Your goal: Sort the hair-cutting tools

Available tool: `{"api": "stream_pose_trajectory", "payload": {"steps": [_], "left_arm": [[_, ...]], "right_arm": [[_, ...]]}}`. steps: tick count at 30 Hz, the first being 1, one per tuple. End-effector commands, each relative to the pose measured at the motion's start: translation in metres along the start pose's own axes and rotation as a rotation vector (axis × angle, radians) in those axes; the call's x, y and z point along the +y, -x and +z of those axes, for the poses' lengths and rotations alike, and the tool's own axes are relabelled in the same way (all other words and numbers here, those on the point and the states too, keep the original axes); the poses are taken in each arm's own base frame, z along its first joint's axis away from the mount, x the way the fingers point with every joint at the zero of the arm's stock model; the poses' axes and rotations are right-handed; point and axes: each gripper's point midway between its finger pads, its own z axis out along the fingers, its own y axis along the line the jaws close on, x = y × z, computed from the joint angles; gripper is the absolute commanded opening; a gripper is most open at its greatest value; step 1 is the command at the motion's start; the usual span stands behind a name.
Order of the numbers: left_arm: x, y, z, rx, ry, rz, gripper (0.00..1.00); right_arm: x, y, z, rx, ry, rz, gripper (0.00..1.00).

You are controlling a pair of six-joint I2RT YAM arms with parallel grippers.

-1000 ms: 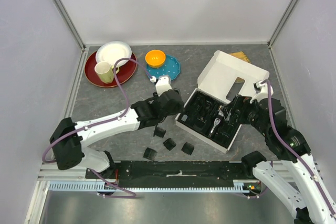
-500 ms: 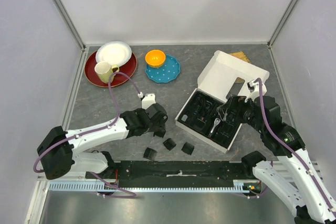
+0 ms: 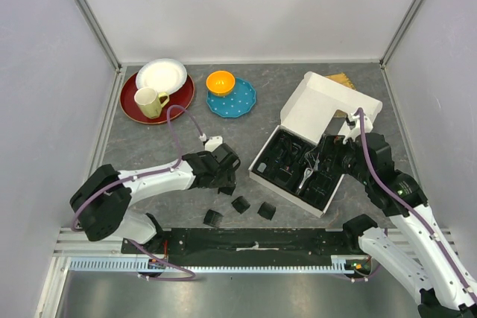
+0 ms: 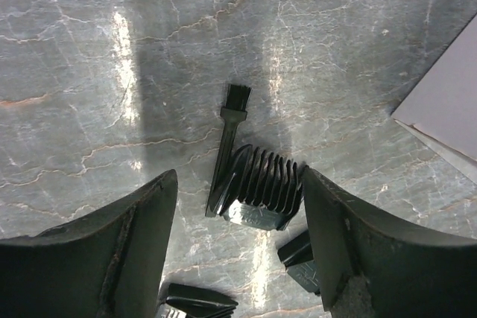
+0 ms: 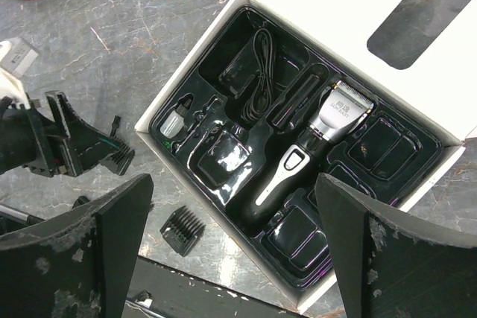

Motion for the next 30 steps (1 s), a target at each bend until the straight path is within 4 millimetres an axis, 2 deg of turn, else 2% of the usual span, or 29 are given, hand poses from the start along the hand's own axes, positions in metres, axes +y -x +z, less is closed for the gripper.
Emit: {"api": "stream_pose_trajectory", "payload": {"steps": [1, 8, 12, 18, 22, 30], "left_arm": [[-0.005, -0.004, 0.013, 0.022, -0.016, 0.028, 0.73], [-0.003, -0.002, 0.023, 0.021, 0.002, 0.019, 0.65], [-0.002, -0.005, 0.023, 0.037, 0.007, 0.037, 0.58], [0.013, -0.013, 0.022, 0.086, 0.073, 0.087, 0.49], [0.014, -0.011, 0.019, 0.106, 0.106, 0.133, 0.40], [0.015, -0.014, 0.021, 0.152, 0.125, 0.174, 0.35]], "right_arm": [[0.005, 0.008, 0.000, -0.037, 0.026, -0.011, 0.98], [0.008, 0.002, 0.003, -0.018, 0.047, -0.004, 0.98], [0.009, 0.004, 0.001, -0.025, 0.050, -0.002, 0.98], [0.008, 0.006, 0.000, -0.037, 0.044, 0.004, 0.98], [0.007, 0.003, 0.001, -0.030, 0.043, 0.012, 0.98], [0.008, 0.006, -0.001, -0.045, 0.047, 0.019, 0.98]]}}
